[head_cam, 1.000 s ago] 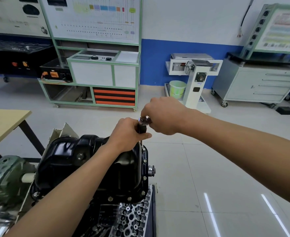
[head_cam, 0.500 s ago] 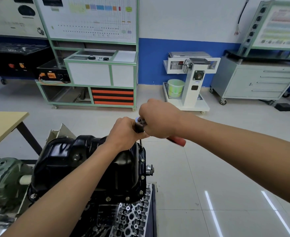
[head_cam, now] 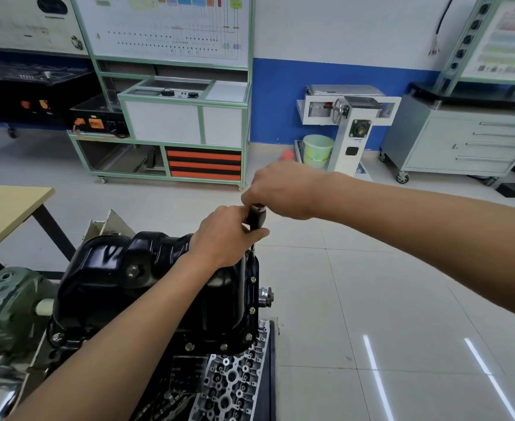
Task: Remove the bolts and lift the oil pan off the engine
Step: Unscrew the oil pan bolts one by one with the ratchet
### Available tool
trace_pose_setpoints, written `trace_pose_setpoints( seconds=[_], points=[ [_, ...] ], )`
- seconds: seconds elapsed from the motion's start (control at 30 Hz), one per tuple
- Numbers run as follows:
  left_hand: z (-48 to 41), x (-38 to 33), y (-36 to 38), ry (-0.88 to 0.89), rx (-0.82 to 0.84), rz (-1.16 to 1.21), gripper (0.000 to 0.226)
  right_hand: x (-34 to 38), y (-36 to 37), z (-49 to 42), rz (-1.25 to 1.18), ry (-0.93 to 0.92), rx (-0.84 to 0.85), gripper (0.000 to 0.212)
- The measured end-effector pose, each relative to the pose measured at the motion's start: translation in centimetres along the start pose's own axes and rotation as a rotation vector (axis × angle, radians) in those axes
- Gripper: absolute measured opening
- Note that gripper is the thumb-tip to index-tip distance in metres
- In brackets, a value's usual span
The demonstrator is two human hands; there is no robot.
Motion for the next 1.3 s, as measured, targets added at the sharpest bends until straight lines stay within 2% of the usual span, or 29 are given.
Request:
trace_pose_setpoints(
  seconds=[0.07,0.1,0.2,0.23,0.33,0.37,0.4,0.53,0.63,0.7,0.77,0.8,0.87,0.9,0.93,0.97,1.0,1.1,1.17,1.23,1.3],
  points=[
    [0.1,0.2,-0.3,0.001,0.026,0.003,0.022,0.0,0.0,-0.5,0.071,-0.083,-0.079,0.028],
    [0.0,0.3,-0.3,0.010,0.044,0.025,0.022,-0.1,0.1,-0.6,0.053,-0.064,-0.079,0.029],
    [0.0,0.0,-0.4,0.003,0.038,0.085,0.015,-0.7,0.7,-0.9,-0.079,0.182,0.027,0.015],
    [0.0,-0.1,-0.4,-0.003,0.013,0.082,0.019,-0.9,1.0,-0.8,-0.233,0.268,0.113,0.006],
    [-0.1,-0.1,-0.5,0.010,-0.026,0.056,0.032,-0.3,1.4,-0.4,-0.980,0.431,0.371,0.020],
    [-0.2,0.0,-0.5,0.010,-0.020,0.054,0.031,0.0,1.4,-0.3,-1.051,0.452,0.387,0.023],
    [-0.2,0.1,-0.6,0.009,-0.017,0.057,0.028,0.1,1.5,-0.5,-0.996,0.445,0.375,0.023],
    [0.1,-0.2,-0.4,0.008,0.004,0.048,0.022,-0.2,0.6,-1.1,-0.179,0.214,0.158,0.010],
    [0.2,0.0,-0.3,0.023,0.034,0.034,0.021,0.2,0.6,-1.0,0.141,-0.003,-0.048,0.016],
    [0.1,0.1,-0.4,0.027,0.049,0.040,0.021,0.4,0.7,-0.7,0.096,0.018,-0.055,0.020],
    [0.1,-0.1,-0.4,0.022,0.033,0.037,0.022,-0.1,0.7,-0.6,-0.095,0.213,0.023,0.015],
    [0.1,-0.2,-0.5,0.017,0.019,0.043,0.024,-0.4,0.8,-0.4,-0.227,0.302,0.104,0.009],
    [0.1,-0.5,-0.5,0.007,0.001,0.058,0.028,-0.4,1.2,-0.2,-0.643,0.390,0.311,0.015],
    [0.1,-0.5,-0.6,0.005,-0.001,0.063,0.029,0.0,0.9,0.1,-0.879,0.417,0.375,0.019],
    [0.2,-0.5,-0.6,0.007,0.000,0.065,0.029,0.2,0.9,0.2,-0.999,0.445,0.388,0.021],
    [0.2,-0.6,-0.7,0.009,-0.001,0.071,0.028,0.3,0.8,0.1,-0.993,0.454,0.376,0.021],
    [0.3,-0.6,-0.7,0.011,-0.001,0.086,0.027,0.2,0.8,-0.1,-0.862,0.431,0.363,0.021],
    [0.2,-0.6,-0.6,0.007,0.029,0.096,0.024,-0.1,0.0,-0.6,-0.284,0.244,0.222,0.007],
    [0.1,-0.5,-0.6,0.009,0.064,0.110,0.021,-0.3,-0.3,-0.6,0.008,0.086,0.061,0.020],
    [-0.1,-0.2,-0.9,0.018,0.087,0.149,0.024,-0.1,-0.5,-0.5,0.126,-0.020,-0.041,0.029],
    [-0.1,-0.1,-1.4,0.023,0.094,0.179,0.024,0.0,-1.0,-0.5,0.055,-0.007,-0.031,0.034]
  ],
)
Point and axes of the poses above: each hand's wrist, its own z-axis away from the middle knuckle, its own y-axis out of the palm, x = y × z, the point moved 3 cm from there along -z, towards the middle knuckle, and after that the axes turned 10 degrees about z, right-handed, at the moved point
